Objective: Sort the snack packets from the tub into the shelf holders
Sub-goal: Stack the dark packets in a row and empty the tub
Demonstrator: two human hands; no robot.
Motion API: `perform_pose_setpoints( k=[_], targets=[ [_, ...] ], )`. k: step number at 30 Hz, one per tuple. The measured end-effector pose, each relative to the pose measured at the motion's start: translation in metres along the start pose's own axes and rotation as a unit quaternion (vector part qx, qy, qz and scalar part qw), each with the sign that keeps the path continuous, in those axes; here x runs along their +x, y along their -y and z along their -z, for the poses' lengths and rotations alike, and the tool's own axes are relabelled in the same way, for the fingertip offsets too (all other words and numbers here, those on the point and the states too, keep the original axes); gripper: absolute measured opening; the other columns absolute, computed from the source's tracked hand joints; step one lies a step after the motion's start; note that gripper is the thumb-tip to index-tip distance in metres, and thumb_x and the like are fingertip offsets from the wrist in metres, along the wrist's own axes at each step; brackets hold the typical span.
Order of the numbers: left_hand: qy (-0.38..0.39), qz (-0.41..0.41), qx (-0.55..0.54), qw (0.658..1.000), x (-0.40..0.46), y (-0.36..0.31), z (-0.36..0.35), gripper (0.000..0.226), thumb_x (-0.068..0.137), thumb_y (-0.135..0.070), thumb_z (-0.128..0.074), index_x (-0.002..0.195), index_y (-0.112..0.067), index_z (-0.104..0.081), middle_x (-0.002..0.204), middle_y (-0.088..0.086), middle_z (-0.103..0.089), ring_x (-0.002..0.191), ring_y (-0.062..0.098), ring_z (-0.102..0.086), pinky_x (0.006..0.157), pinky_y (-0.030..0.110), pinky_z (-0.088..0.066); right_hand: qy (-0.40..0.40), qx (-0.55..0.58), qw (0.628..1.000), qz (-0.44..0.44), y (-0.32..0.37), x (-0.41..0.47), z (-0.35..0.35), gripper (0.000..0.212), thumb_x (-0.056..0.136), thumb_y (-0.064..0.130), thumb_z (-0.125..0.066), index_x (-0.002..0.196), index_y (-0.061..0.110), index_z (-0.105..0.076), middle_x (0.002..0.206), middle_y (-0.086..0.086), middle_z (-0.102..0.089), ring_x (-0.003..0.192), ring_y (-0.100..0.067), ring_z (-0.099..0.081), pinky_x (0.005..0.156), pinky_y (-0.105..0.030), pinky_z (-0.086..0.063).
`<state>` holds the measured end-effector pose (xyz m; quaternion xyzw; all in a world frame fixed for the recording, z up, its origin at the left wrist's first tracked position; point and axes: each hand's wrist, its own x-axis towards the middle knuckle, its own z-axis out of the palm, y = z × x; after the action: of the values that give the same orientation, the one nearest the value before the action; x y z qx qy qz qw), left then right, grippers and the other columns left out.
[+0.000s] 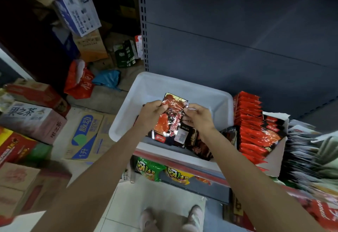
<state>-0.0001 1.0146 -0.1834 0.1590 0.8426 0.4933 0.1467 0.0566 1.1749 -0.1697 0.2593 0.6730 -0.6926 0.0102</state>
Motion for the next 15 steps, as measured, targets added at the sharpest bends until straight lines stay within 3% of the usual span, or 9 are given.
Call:
perform_pose_setpoints(
  k=[1, 3, 5, 7, 10, 11, 13, 15],
  targets=[
    [0.008, 0.005, -0.021, 1.0, -0.001, -0.004, -0.003, 0.048, 0.088, -0.046, -0.05, 0.072, -0.001, -0.046, 0.069, 0.024, -0.051, 0.063, 0.03, -0.051, 0.063, 0.04, -0.042, -0.015, 0.006, 1.0, 0.005, 0.004, -0.002, 0.005, 0.019, 0.091, 0.004, -0.057, 0.075, 0.014, -0.057, 0.065, -0.001, -0.055, 0.061, -0.011, -0.055, 0.058, -0.017, -0.055],
    [0.041, 0.024, -0.058, 0.997, -0.001, -0.014, -0.01, 0.048, 0.085, -0.048, -0.055, 0.085, 0.0, -0.053, 0.087, 0.029, -0.06, 0.076, 0.037, -0.06, 0.072, 0.046, -0.049, -0.027, 0.001, 1.0, 0.013, 0.011, -0.007, 0.018, 0.023, 0.092, 0.003, -0.055, 0.072, 0.014, -0.054, 0.062, 0.001, -0.05, 0.057, -0.009, -0.051, 0.054, -0.019, -0.055],
    [0.088, 0.046, -0.09, 0.991, 0.001, -0.027, -0.016, 0.028, 0.086, -0.03, -0.066, 0.095, -0.005, -0.057, 0.093, 0.022, -0.067, 0.082, 0.029, -0.066, 0.076, 0.039, -0.052, -0.053, 0.013, 0.998, 0.029, 0.018, -0.011, 0.035, 0.024, 0.093, 0.003, -0.053, 0.072, 0.015, -0.051, 0.064, 0.002, -0.048, 0.055, -0.007, -0.049, 0.049, -0.02, -0.054],
    [0.124, 0.05, -0.106, 0.985, 0.004, -0.037, -0.027, 0.024, 0.082, -0.015, -0.071, 0.098, -0.003, -0.059, 0.091, 0.016, -0.07, 0.079, 0.019, -0.067, 0.074, 0.032, -0.052, -0.099, 0.049, 0.993, 0.04, 0.026, -0.014, 0.056, 0.023, 0.093, 0.001, -0.052, 0.075, 0.014, -0.05, 0.068, -0.001, -0.051, 0.056, -0.007, -0.053, 0.044, -0.021, -0.052],
    [0.05, 0.065, -0.163, 0.983, 0.01, -0.062, -0.048, 0.013, 0.081, -0.006, -0.071, 0.082, -0.009, -0.059, 0.064, -0.008, -0.066, 0.058, 0.002, -0.061, 0.057, 0.019, -0.051, -0.14, 0.066, 0.986, 0.053, 0.035, -0.022, 0.091, 0.022, 0.089, -0.006, -0.055, 0.08, 0.014, -0.048, 0.073, -0.005, -0.052, 0.055, -0.01, -0.06, 0.049, -0.024, -0.057],
    [0.014, 0.081, -0.206, 0.975, 0.012, -0.072, -0.056, 0.014, 0.082, -0.005, -0.07, 0.079, -0.01, -0.058, 0.062, -0.008, -0.064, 0.058, 0.002, -0.061, 0.054, 0.017, -0.051, -0.145, 0.064, 0.985, 0.06, 0.036, -0.026, 0.104, 0.026, 0.086, -0.009, -0.056, 0.083, 0.015, -0.045, 0.077, -0.005, -0.05, 0.06, -0.01, -0.06, 0.055, -0.026, -0.058],
    [-0.029, 0.082, -0.261, 0.961, 0.018, -0.089, -0.073, 0.01, 0.082, -0.005, -0.069, 0.081, -0.008, -0.06, 0.074, 0.002, -0.065, 0.068, 0.011, -0.061, 0.063, 0.022, -0.053, -0.142, 0.03, 0.986, 0.076, 0.037, -0.035, 0.13, 0.036, 0.081, -0.012, -0.059, 0.086, 0.018, -0.04, 0.086, -0.005, -0.049, 0.074, -0.013, -0.058, 0.066, -0.033, -0.06],
    [-0.031, 0.035, -0.222, 0.974, 0.023, -0.107, -0.091, 0.012, 0.081, -0.006, -0.07, 0.091, -0.003, -0.065, 0.083, 0.006, -0.067, 0.072, 0.008, -0.063, 0.072, 0.021, -0.051, -0.153, -0.129, 0.974, 0.109, 0.038, -0.046, 0.157, 0.046, 0.075, -0.007, -0.068, 0.101, 0.02, -0.041, 0.093, -0.001, -0.055, 0.085, -0.017, -0.058, 0.08, -0.042, -0.056]
  ],
)
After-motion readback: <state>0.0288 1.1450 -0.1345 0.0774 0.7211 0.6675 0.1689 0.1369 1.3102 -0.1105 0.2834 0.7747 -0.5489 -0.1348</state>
